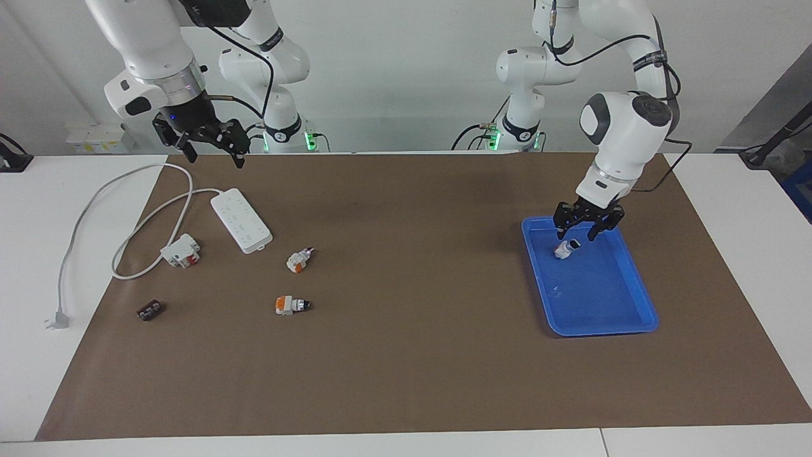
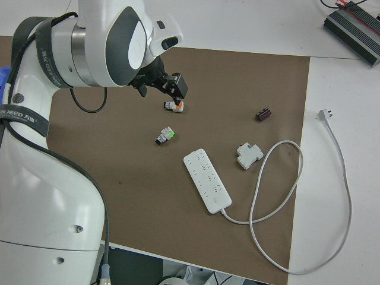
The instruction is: Turn and place switch with both arms
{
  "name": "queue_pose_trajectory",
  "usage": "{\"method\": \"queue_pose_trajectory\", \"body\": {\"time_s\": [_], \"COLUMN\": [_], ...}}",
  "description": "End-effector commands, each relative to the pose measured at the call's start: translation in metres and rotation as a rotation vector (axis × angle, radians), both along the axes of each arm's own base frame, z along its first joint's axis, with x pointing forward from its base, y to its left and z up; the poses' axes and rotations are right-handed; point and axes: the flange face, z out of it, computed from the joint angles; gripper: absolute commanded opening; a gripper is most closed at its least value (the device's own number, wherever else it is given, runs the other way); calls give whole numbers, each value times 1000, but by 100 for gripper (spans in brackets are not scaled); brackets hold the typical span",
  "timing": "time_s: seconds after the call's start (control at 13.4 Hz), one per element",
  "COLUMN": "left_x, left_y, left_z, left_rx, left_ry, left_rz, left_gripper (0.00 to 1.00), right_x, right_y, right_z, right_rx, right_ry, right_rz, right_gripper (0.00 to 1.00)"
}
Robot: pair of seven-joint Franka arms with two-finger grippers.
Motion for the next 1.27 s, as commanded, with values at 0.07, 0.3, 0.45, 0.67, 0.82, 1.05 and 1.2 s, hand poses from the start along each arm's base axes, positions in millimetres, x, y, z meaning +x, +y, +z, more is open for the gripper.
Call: {"method": "queue_pose_trajectory", "body": {"time_s": [0.07, 0.3, 0.45, 0.67, 0.82, 1.05, 1.2], "left_x": [2, 6, 4, 0, 3, 9, -6], "left_y": [-20, -32, -34, -31, -28, -20, -17], "left_z": [57, 119, 154, 188, 201, 214, 220], "left_rx": [16, 16, 16, 23, 24, 26, 37], "left_ry": [14, 37, 63, 100, 133, 176, 190], "left_rz": [-52, -81, -93, -99, -101, -96, -130], "left_gripper": [100, 100, 100, 100, 100, 100, 100], "right_x": [-6, -6, -6, -6, -5, -6, -6], "right_y": [0, 1, 1, 1, 1, 2, 3], "right_z": [5, 5, 4, 5, 5, 6, 6], "right_rx": [-23, -24, -24, -22, -19, -11, -8], "right_ry": [-3, 0, 1, -2, -6, -6, -4], "right_rz": [20, 20, 20, 18, 18, 17, 15], "right_gripper": [100, 100, 100, 100, 100, 100, 100]}}
